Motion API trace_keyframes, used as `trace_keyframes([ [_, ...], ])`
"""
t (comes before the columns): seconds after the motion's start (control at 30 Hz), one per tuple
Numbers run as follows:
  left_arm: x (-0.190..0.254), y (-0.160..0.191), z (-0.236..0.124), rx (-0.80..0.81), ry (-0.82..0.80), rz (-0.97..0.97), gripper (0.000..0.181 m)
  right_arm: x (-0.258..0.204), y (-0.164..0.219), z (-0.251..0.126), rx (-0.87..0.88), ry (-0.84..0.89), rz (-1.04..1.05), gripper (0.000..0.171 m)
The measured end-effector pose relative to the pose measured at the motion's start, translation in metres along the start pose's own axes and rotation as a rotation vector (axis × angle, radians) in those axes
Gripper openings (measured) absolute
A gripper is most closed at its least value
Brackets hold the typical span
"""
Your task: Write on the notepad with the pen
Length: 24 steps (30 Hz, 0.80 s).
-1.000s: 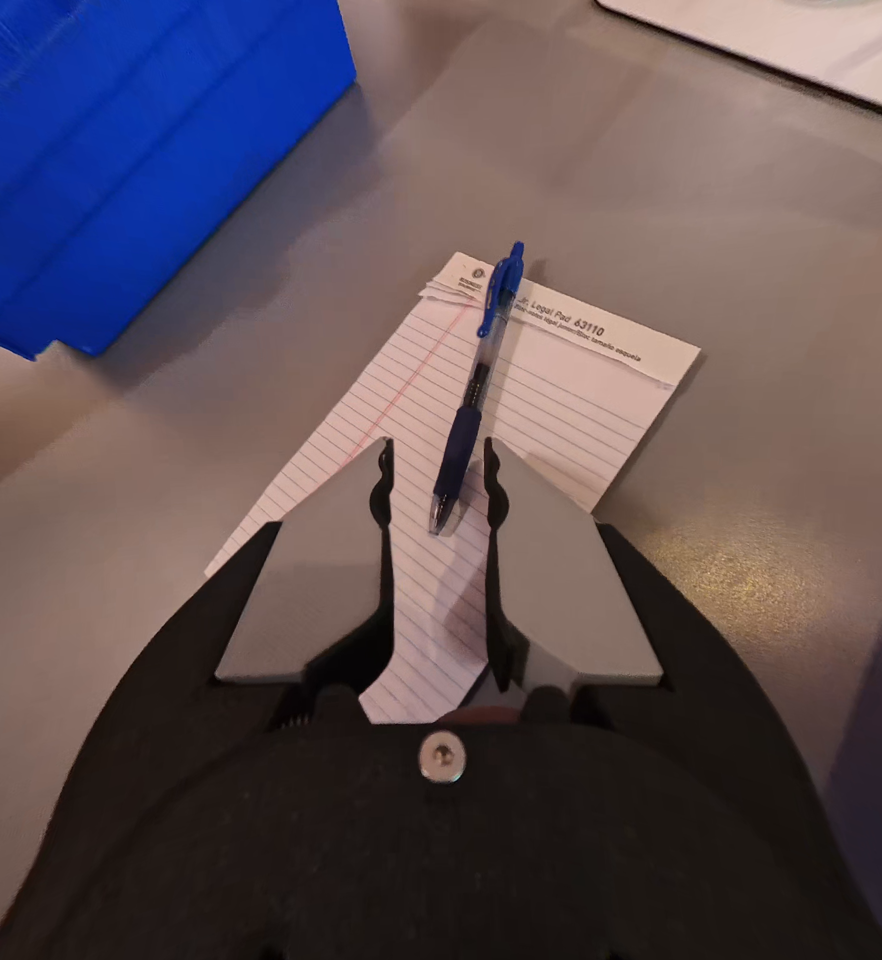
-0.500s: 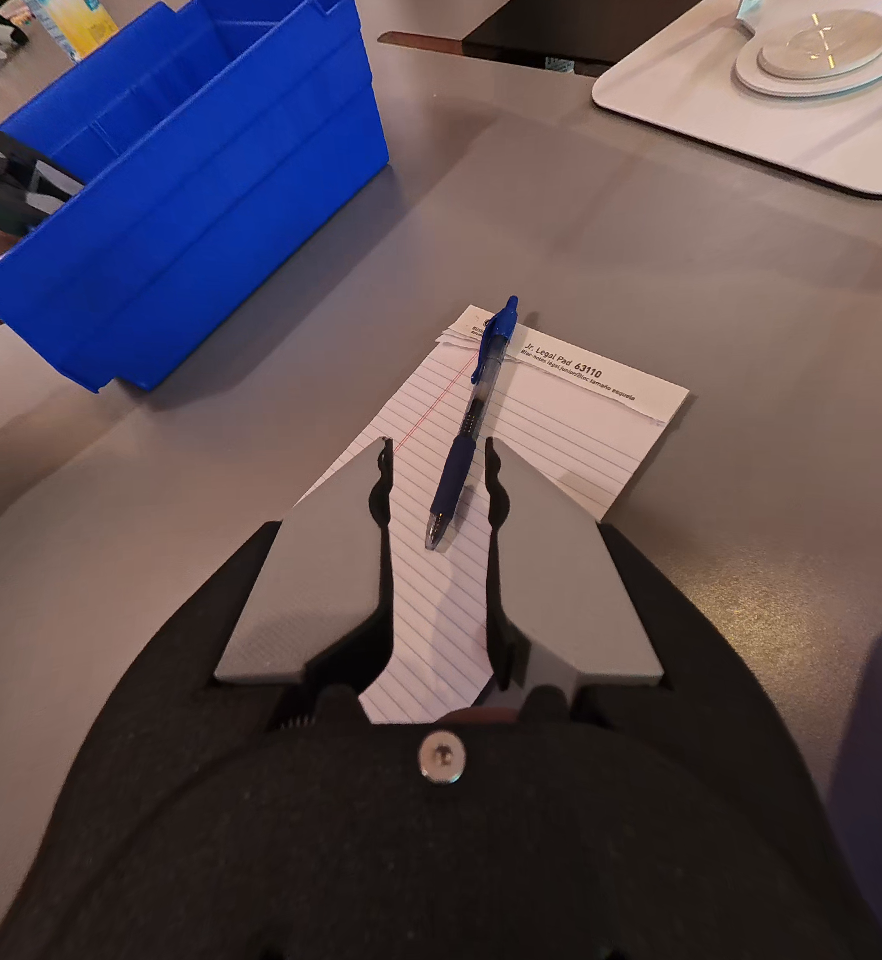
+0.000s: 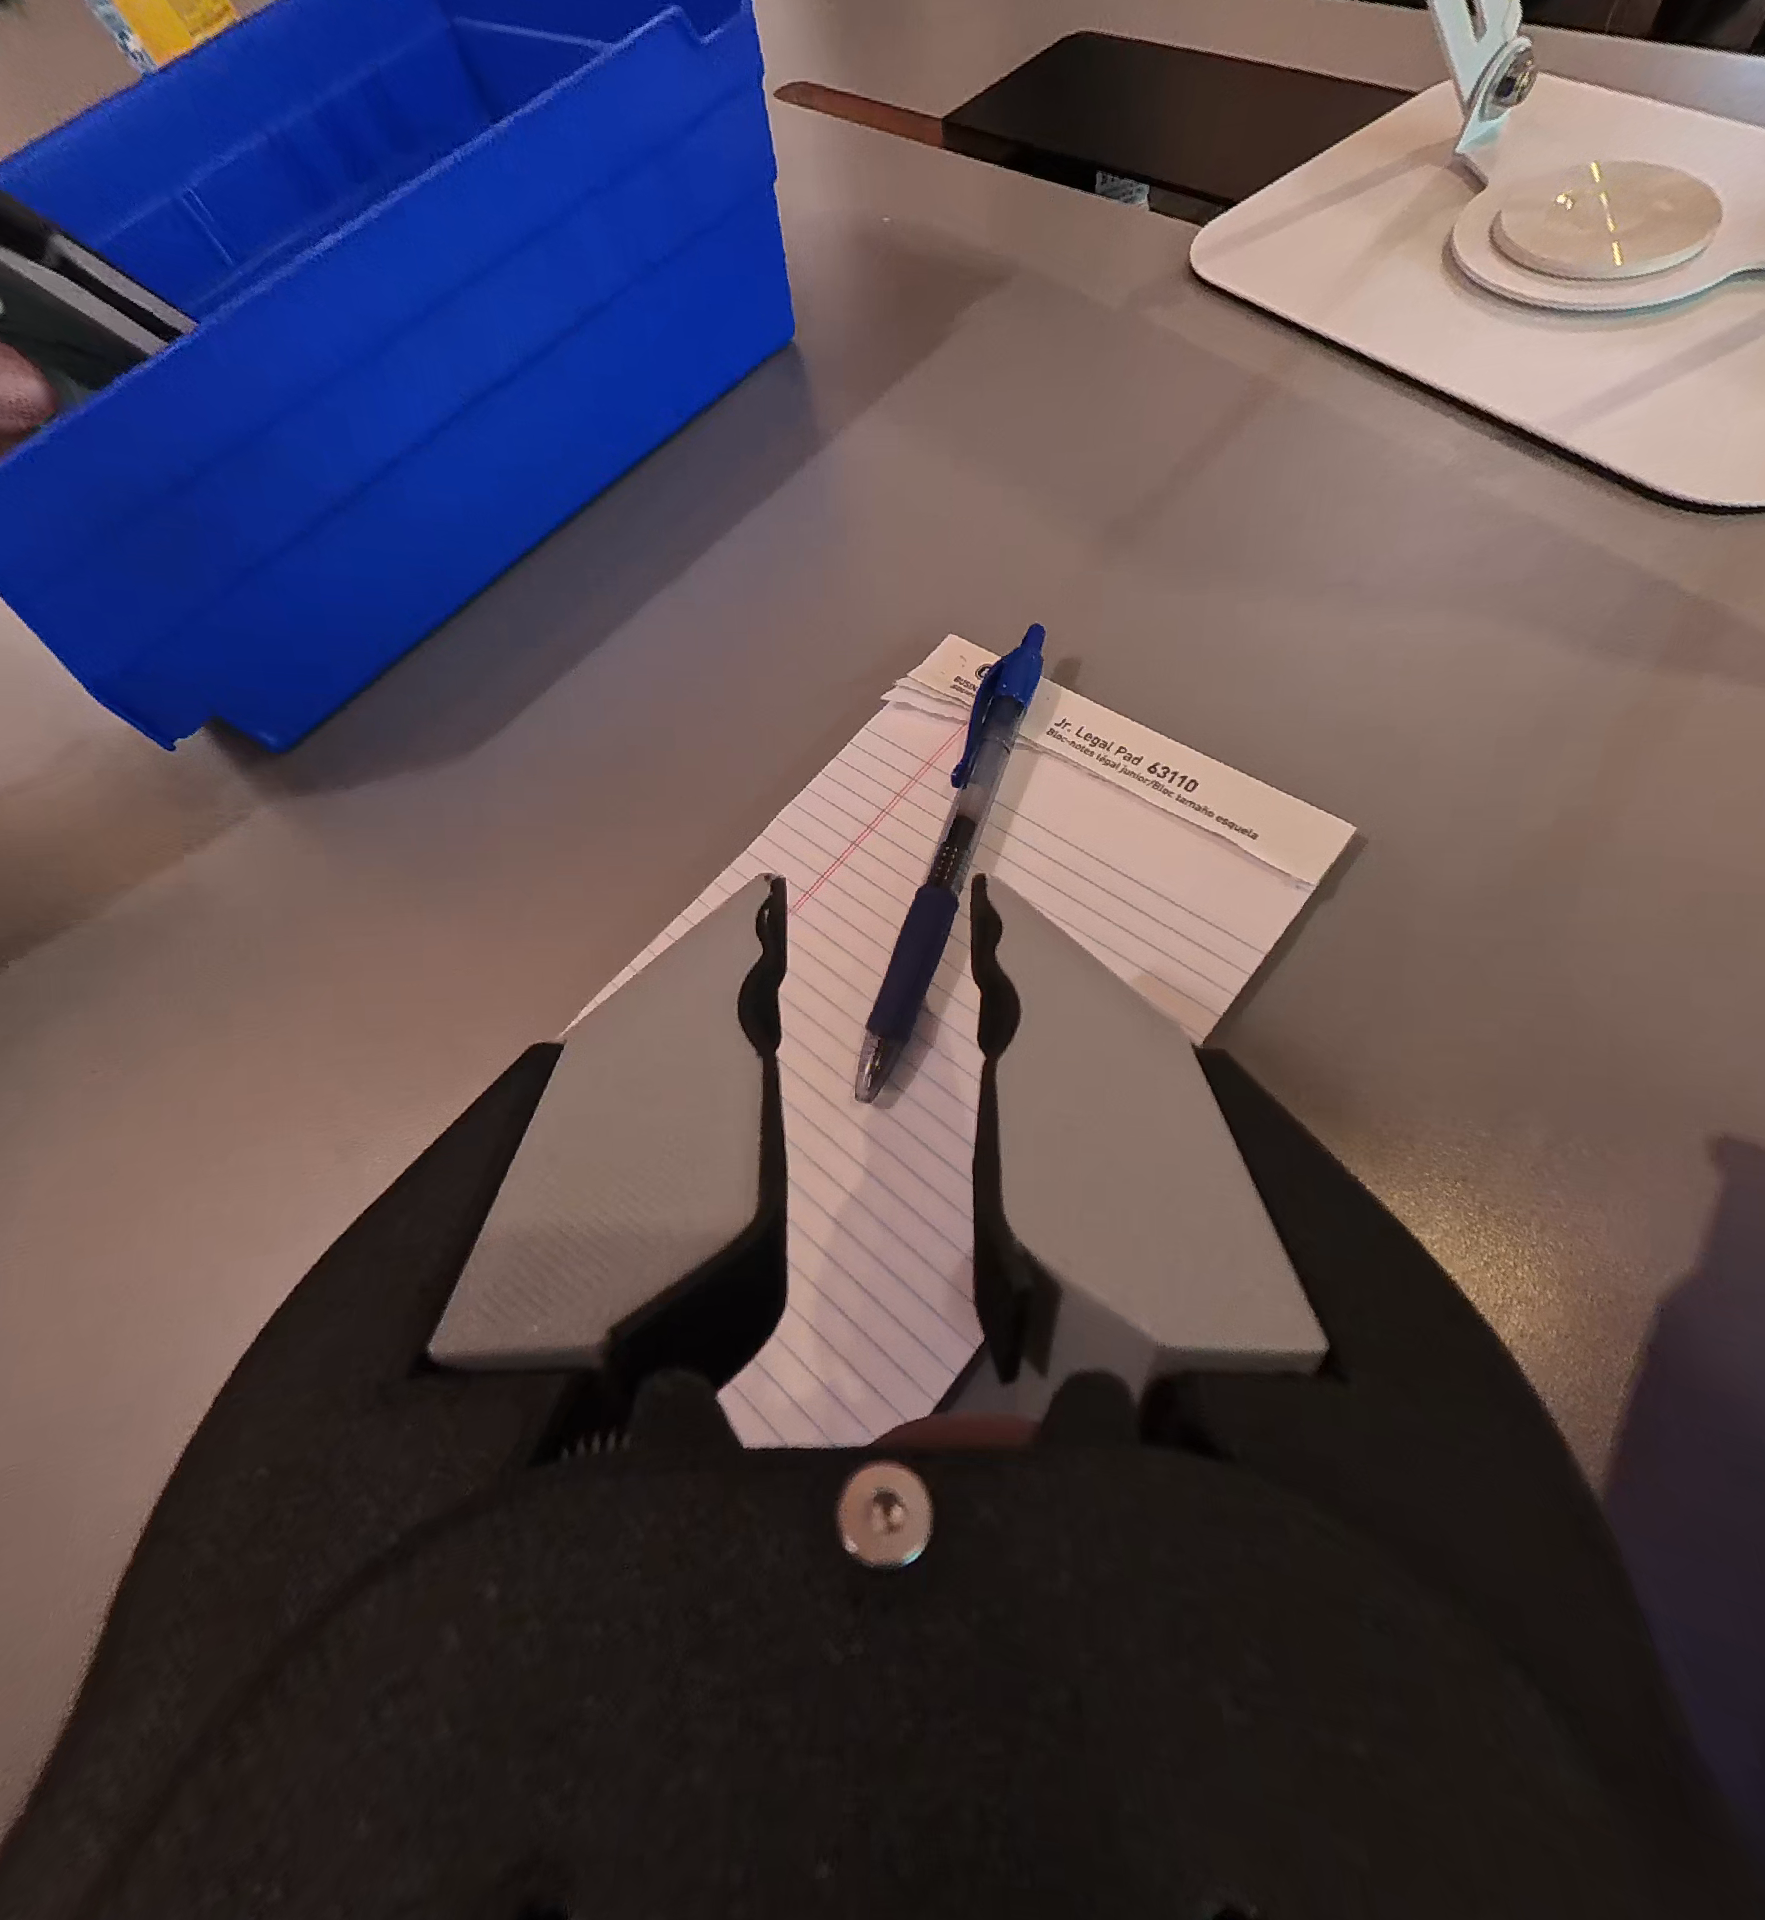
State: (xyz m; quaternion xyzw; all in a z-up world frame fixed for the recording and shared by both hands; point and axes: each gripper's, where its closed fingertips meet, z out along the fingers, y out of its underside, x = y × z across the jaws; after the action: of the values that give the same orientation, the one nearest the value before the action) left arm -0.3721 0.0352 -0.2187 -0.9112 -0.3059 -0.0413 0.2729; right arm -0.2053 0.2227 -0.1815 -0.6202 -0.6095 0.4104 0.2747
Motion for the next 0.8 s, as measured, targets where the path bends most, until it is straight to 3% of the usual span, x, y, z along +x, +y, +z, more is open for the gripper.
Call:
trace_keyframes([
  [0.27, -0.006, 0.005, 0.013, -0.052, -0.145, 0.127, 0.022, -0.002, -0.004, -0.004, 0.019, -0.006, 0.001, 0.032],
  [0.3, -0.003, 0.006, 0.014, -0.066, -0.130, 0.140, 0.012, -0.002, -0.004, -0.003, 0.018, -0.008, 0.000, 0.032],
  [0.43, -0.012, -0.004, 0.007, -0.003, -0.133, 0.123, 0.011, -0.003, -0.005, -0.005, 0.023, -0.008, -0.007, 0.032],
  [0.6, -0.012, -0.032, -0.048, 0.230, -0.079, 0.091, 0.009, -0.004, -0.006, -0.004, 0.031, -0.019, -0.006, 0.032],
  [0.7, 0.013, -0.048, -0.094, 0.362, -0.030, 0.135, 0.009, -0.003, -0.007, -0.004, 0.034, -0.007, -0.013, 0.032],
  [0.8, 0.063, -0.055, -0.118, 0.423, 0.057, 0.213, 0.009, -0.002, -0.013, -0.008, 0.055, 0.018, -0.026, 0.032],
])
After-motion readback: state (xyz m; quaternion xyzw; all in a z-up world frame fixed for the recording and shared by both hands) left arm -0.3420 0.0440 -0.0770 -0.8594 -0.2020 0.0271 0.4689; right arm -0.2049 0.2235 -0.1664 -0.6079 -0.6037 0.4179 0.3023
